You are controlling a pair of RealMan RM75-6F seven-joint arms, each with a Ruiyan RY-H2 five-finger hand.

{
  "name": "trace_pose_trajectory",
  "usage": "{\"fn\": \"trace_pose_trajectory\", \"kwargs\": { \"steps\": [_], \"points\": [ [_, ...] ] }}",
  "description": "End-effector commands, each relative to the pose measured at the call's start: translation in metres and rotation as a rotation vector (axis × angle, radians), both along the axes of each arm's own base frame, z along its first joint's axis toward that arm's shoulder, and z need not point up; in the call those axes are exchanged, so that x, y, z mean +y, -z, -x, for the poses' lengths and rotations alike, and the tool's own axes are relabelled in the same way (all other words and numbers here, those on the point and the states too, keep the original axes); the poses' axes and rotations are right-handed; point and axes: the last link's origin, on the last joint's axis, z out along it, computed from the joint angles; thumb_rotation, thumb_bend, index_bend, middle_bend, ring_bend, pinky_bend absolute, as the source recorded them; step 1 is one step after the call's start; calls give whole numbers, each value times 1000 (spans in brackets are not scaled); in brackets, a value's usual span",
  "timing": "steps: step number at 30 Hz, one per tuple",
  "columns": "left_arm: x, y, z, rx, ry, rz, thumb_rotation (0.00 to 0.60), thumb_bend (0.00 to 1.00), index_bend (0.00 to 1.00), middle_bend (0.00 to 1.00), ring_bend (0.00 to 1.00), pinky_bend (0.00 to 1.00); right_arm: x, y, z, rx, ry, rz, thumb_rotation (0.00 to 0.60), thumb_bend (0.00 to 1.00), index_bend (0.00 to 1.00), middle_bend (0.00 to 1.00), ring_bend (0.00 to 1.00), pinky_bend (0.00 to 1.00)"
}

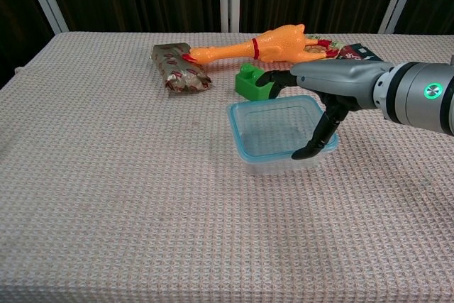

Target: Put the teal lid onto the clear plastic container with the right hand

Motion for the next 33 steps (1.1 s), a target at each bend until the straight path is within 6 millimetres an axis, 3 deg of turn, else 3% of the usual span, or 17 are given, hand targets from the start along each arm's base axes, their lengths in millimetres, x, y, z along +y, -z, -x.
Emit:
{"fn": "trace_pose_trajectory", "kwargs": {
  "steps": [1,8,19,27,33],
  "points": [
    [0,0,0,-1,0,0,600,143,118,70,0,0,0,0,0,3,-1,-3,600,139,0,122,0,0],
    [0,1,1,-4,-3,1,600,143,118,70,0,0,3,1,1,4,1,-10,600,107,0,57,0,0],
    [1,2,1,-6,3,5,600,143,118,70,0,0,8,-14,6,2,-12,23,600,70,0,0,0,0],
    [0,2,1,-2,2,6,600,144,118,70,0,0,21,-34,27,26,-12,69,600,72,0,130,0,0],
    [-1,2,-2,0,4,6,600,144,118,70,0,0,19,-35,34,22,-2,68,600,71,0,157,0,0]
  ]
}}
